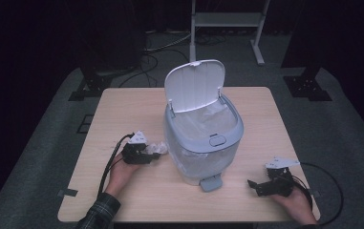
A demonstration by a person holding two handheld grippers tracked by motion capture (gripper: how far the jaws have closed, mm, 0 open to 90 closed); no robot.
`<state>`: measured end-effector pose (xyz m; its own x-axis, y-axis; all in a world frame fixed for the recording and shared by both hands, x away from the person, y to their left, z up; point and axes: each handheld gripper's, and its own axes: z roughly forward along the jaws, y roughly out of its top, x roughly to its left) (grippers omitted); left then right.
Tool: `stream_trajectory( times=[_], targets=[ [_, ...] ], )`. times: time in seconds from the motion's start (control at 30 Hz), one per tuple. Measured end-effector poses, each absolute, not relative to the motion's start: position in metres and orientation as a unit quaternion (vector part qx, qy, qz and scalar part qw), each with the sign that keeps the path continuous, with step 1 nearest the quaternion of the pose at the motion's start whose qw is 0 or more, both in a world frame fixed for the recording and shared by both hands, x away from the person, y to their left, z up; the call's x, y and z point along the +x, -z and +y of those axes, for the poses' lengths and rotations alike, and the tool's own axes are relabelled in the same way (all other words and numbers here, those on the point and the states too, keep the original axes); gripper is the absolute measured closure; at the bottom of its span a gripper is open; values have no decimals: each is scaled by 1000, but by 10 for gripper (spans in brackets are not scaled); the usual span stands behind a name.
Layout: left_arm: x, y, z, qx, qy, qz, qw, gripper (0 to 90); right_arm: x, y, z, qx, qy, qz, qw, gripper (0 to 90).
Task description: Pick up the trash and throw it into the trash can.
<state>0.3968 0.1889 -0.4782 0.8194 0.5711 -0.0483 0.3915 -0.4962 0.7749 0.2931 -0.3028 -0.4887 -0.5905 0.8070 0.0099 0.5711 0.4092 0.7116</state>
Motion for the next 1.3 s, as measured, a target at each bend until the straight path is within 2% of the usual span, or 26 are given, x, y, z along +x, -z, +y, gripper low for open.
stream_trajectory(
  times=[0.8,1.3],
  targets=[
    [375,441,219,842,-89,258,465,559,293,489,-303,419,-346,822,171,0],
    [367,419,226,825,-48,235,511,555,293,489,-303,419,-346,822,170,0]
  ],
)
